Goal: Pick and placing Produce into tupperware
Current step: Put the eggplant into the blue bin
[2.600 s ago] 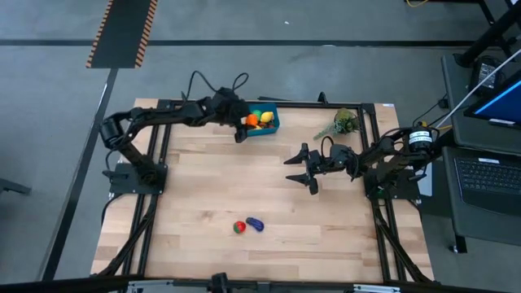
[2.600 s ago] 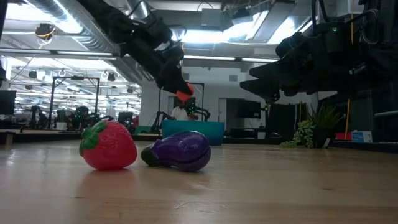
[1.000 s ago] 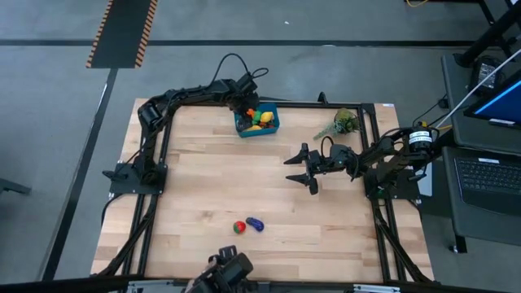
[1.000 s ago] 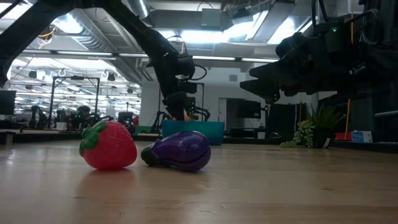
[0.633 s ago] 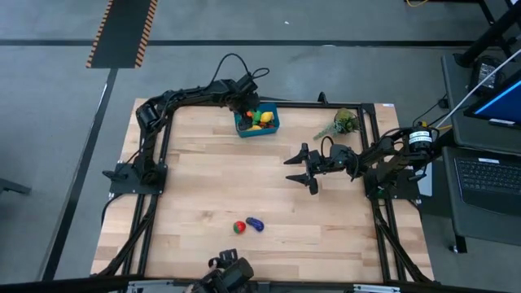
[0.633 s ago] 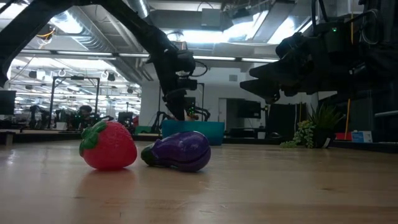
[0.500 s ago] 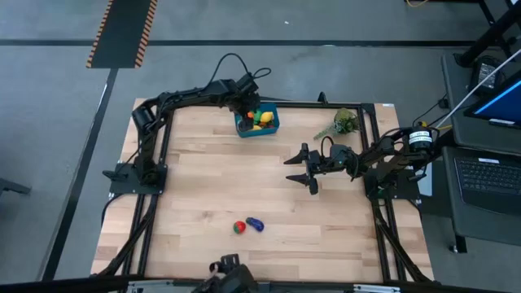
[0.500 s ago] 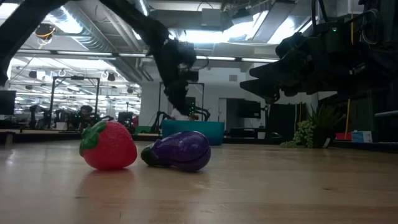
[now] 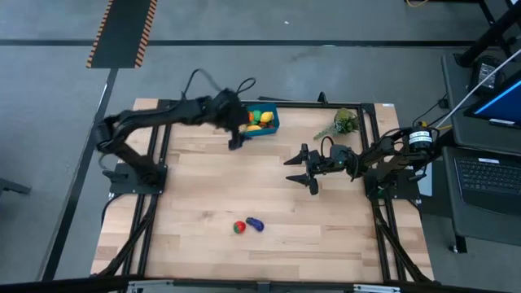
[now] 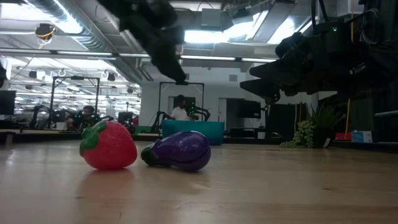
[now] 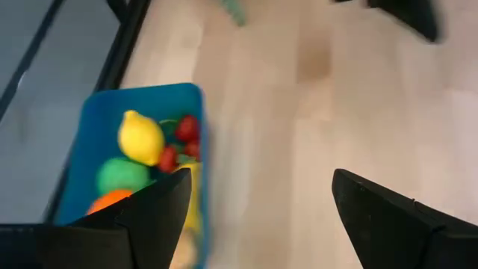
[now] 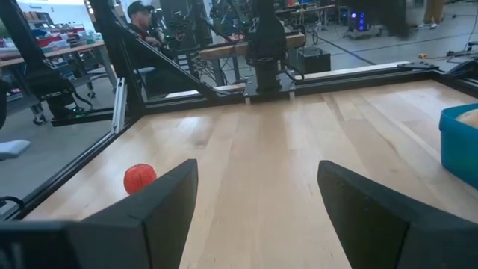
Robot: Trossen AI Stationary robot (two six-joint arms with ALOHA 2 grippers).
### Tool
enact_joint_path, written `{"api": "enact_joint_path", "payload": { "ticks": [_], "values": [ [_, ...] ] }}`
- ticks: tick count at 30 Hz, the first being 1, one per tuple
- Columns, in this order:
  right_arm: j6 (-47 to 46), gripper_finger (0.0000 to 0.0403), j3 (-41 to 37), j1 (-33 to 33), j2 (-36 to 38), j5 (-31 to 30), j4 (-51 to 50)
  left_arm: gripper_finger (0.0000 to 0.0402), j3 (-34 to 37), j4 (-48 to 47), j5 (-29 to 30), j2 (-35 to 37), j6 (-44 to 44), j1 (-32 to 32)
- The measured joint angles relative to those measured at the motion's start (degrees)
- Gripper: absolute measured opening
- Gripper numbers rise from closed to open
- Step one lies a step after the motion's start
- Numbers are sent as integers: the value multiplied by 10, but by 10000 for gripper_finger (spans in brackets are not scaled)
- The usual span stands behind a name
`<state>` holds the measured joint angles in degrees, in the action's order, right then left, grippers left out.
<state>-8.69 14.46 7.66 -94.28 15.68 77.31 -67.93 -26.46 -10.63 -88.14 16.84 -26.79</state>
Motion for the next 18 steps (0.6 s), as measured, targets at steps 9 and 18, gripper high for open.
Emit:
{"api": "enact_joint_path", "payload": {
  "ticks": [9, 18],
  "values": [
    [-17, 278, 24, -7, 0, 9, 0, 318, 280, 259, 33, 208, -106, 134],
    [29, 278, 119, -77, 6, 3, -146, 318, 447, 369, 175, 352, -186, 287]
  ]
}}
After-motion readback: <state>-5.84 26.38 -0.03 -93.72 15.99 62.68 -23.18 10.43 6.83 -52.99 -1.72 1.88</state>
